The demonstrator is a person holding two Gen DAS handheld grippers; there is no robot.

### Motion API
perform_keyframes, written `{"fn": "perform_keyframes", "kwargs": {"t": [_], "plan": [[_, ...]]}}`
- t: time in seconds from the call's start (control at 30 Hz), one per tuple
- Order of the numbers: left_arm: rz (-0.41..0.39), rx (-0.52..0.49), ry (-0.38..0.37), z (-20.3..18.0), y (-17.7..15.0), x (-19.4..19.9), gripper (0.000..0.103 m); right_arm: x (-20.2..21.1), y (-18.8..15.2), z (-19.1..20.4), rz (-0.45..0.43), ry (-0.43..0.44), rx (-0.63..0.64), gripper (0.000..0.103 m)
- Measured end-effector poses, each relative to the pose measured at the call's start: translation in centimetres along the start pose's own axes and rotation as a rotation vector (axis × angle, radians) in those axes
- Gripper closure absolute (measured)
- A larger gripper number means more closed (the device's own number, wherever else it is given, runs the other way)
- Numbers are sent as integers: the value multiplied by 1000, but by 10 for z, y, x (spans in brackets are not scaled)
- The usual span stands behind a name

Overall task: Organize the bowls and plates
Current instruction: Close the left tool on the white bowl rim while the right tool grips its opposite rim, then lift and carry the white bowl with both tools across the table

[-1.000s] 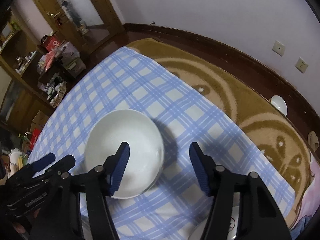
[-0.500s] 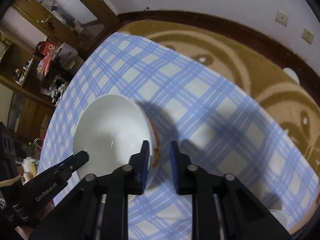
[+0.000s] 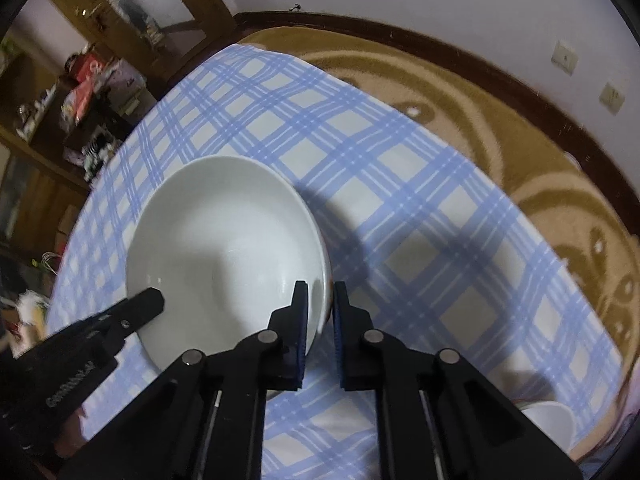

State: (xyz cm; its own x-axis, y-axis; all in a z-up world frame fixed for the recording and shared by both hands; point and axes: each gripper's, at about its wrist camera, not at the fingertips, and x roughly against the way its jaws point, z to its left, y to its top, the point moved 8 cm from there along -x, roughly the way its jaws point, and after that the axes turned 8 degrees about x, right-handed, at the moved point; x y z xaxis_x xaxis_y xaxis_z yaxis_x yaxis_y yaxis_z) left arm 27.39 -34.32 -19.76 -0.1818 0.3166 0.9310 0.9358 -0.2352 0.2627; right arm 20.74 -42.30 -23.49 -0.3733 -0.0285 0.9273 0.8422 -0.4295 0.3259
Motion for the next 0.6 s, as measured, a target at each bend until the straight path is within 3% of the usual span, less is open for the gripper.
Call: {"fn": "perform_keyframes", "kwargs": {"t": [0.27,0.6], "plan": [[38,34,-65,8,-14,15,93,26,-5,4,-38,4,23,90],[-10,16,-25,27,-32,53,94,51,-27,30,-55,59,40,90]]}}
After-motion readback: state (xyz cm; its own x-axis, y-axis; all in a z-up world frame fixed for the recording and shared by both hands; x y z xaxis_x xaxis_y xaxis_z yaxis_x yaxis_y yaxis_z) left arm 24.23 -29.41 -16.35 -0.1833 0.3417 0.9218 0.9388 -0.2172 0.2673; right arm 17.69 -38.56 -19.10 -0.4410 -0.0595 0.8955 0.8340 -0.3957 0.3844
